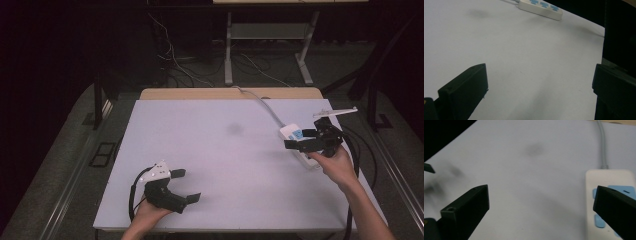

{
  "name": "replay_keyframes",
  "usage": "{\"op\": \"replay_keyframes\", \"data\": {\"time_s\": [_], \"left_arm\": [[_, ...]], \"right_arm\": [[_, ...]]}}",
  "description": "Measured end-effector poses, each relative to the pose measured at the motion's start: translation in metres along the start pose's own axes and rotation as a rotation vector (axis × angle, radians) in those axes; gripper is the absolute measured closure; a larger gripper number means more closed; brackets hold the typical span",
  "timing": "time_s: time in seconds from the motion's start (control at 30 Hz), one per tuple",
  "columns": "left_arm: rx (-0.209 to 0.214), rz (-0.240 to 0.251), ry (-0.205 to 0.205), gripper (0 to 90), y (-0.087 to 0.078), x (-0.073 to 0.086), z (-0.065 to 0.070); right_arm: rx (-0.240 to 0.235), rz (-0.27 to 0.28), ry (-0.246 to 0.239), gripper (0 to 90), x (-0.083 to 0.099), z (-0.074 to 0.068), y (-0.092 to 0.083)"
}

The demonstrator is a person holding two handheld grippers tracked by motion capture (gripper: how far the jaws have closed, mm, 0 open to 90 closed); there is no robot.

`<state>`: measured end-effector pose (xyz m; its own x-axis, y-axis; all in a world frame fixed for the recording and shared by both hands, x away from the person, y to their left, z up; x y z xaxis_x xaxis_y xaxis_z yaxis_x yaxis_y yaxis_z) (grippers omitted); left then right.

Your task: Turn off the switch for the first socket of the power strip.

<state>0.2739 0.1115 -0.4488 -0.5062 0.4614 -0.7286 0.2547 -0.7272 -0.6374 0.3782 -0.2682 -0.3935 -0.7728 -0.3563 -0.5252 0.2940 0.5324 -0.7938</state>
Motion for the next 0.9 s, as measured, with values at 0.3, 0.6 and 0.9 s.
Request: {"op": "replay_keyframes", "data": {"time_s": [0.3,0.6,0.9], "left_arm": [[-0.002,0.001,-0.002,0.0,-0.001,0.000,0.000],[-0.003,-0.001,-0.002,0.0,0.000,0.000,-0.001],[-0.003,-0.005,0.003,0.0,0.001,0.000,0.001]], "right_arm": [[-0.065,0.039,-0.051,0.2,0.016,-0.024,-0.001],[-0.084,0.079,-0.080,0.2,0.033,-0.039,-0.003],[-0.100,0.121,-0.100,0.1,0.050,-0.051,-0.003]]}}
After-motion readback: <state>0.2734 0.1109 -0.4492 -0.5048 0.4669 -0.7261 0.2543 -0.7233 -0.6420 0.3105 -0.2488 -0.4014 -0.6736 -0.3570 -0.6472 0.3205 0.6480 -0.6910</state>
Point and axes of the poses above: each handheld gripper's, and its own axes: y roughly forward along the jaws, x roughly out of its underside, z roughly to its right, the point moved 6 cm from there along y, roughly forward along the jaws, and after that the axes turned 15 degrees about -z, right-handed, at the moved point
